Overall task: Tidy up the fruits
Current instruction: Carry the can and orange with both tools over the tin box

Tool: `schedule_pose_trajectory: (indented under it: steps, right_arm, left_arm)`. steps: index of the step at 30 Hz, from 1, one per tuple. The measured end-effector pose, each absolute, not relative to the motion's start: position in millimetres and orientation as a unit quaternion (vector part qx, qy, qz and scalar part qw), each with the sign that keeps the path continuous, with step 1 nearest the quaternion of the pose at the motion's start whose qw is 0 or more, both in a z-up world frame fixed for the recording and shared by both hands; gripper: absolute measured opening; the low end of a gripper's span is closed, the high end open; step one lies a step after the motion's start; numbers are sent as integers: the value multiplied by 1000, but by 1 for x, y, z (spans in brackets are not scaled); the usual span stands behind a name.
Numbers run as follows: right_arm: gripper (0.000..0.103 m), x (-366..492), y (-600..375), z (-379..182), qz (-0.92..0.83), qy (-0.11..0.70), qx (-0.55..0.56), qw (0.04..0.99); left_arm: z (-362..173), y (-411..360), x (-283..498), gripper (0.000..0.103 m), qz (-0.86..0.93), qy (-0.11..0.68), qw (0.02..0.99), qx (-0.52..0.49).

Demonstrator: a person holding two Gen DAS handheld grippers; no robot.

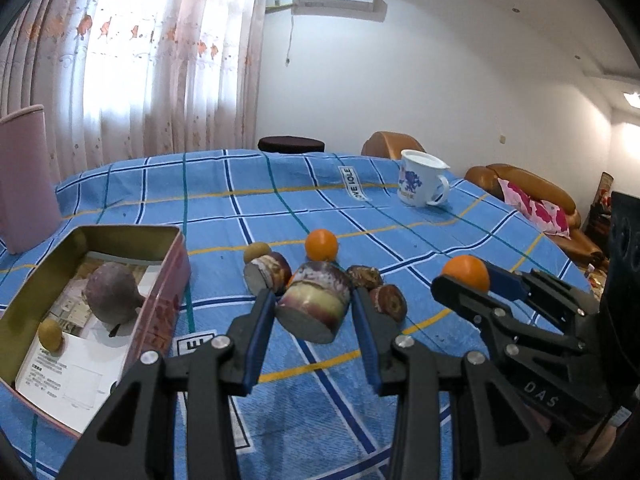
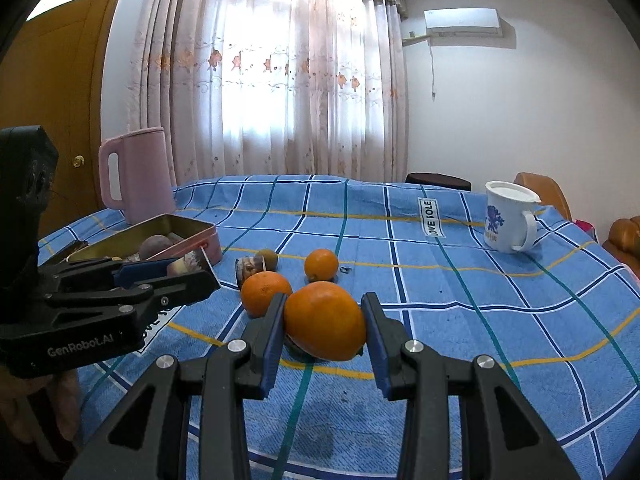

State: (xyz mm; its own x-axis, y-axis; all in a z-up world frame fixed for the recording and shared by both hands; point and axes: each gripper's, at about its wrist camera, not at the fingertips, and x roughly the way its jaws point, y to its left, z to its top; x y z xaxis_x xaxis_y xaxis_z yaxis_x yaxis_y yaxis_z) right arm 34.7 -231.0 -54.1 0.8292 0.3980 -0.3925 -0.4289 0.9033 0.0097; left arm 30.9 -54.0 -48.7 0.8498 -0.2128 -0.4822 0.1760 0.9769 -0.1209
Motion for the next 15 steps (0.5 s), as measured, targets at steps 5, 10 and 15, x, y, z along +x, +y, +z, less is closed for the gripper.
schedule_pose_trajectory:
  steps: [5,10,15]
  right_arm:
    - [39,31,-231,-53,216,187,-41,957]
    - [39,28,-232,-52,217,176,-40,959]
    - [39,26,-234,-51,217,167,-40,961]
  left_arm:
    - [-47,-54,28,41,-99,246,964,-36]
    - [-46,-54,22,41,-94,233,967,-33]
    - [-44,-54,19,41,-93,225,969,-31]
